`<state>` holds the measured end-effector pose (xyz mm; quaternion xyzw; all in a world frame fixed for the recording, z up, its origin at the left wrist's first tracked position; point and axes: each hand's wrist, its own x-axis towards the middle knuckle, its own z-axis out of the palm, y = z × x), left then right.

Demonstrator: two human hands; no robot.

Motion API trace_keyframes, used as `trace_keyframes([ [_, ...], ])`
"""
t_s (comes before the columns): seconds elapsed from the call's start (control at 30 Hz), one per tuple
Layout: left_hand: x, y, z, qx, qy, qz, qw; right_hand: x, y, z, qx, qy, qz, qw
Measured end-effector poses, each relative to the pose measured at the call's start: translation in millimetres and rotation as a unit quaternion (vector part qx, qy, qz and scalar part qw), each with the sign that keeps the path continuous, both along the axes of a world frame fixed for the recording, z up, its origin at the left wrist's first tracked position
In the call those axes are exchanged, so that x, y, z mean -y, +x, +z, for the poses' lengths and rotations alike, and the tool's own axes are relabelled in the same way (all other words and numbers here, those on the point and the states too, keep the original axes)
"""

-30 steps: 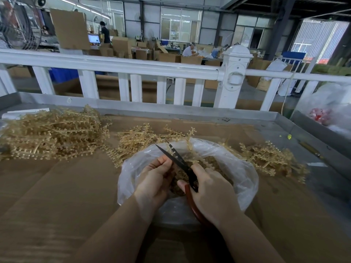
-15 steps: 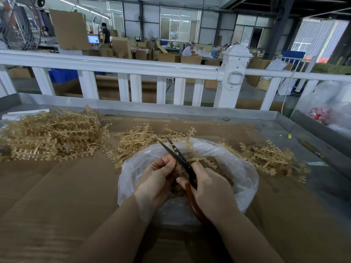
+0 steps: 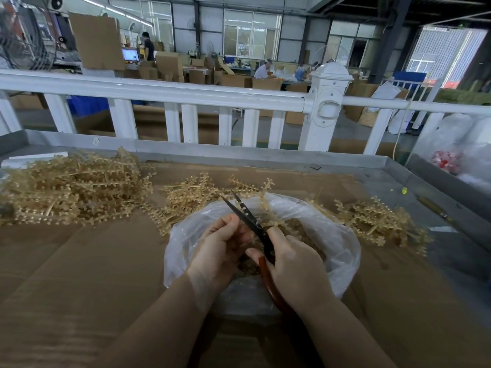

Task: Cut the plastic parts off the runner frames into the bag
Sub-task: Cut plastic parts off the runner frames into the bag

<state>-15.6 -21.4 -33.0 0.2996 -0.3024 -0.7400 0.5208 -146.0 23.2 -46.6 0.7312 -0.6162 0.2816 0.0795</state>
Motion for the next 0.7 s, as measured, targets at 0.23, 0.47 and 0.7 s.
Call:
trace_keyframes([
  [0.23,-0.8,-2.7,0.1,0.023,0.007,0.029,0.999,-2.8,0.5,-1.1,0.012,0.001,0.010,1.000],
  [0.47,-1.9,-1.9,0.8,0.029,-0.001,0.020,0.999,-1.6,2.2,-0.8,0.003,-0.010,0.003,1.000],
  [0.7,1.6,-2.7,-2.1,0.019,0.004,0.016,1.000,0.2,3.1,-1.2,-0.009,-0.017,-0.009,1.000],
])
